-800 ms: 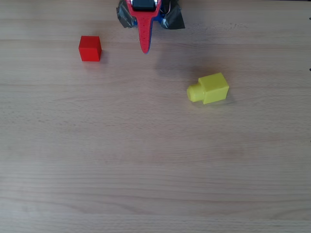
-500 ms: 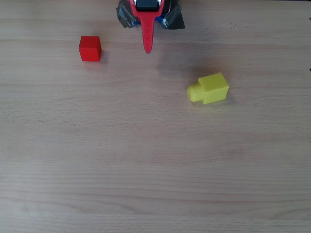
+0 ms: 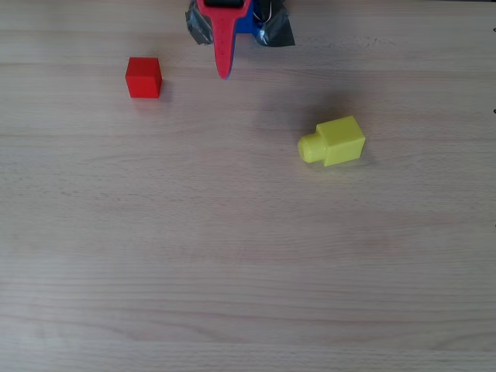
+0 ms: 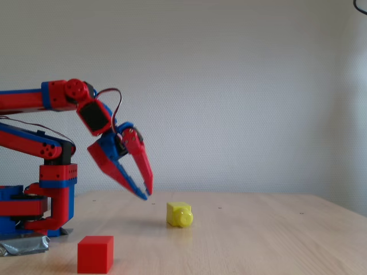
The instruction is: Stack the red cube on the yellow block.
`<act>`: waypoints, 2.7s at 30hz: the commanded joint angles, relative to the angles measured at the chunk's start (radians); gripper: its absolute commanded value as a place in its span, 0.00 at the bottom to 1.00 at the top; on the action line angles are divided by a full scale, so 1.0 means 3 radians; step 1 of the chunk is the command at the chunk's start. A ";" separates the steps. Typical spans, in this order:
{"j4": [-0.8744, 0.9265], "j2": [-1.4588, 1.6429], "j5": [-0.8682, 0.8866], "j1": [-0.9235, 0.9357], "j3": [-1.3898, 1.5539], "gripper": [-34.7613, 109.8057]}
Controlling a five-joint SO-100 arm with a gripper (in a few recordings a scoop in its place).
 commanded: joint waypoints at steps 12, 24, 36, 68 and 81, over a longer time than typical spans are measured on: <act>0.0752 -0.1365 -0.0005 0.0731 -0.1897 0.24; 0.1191 -0.2204 -0.0992 0.1621 -0.2383 0.24; 0.2035 -0.2700 -0.1416 0.1841 -0.3007 0.28; 0.1590 -0.3155 -0.2465 0.2506 -0.2275 0.47; 0.1539 -0.3175 -0.2679 0.2690 -0.2153 0.46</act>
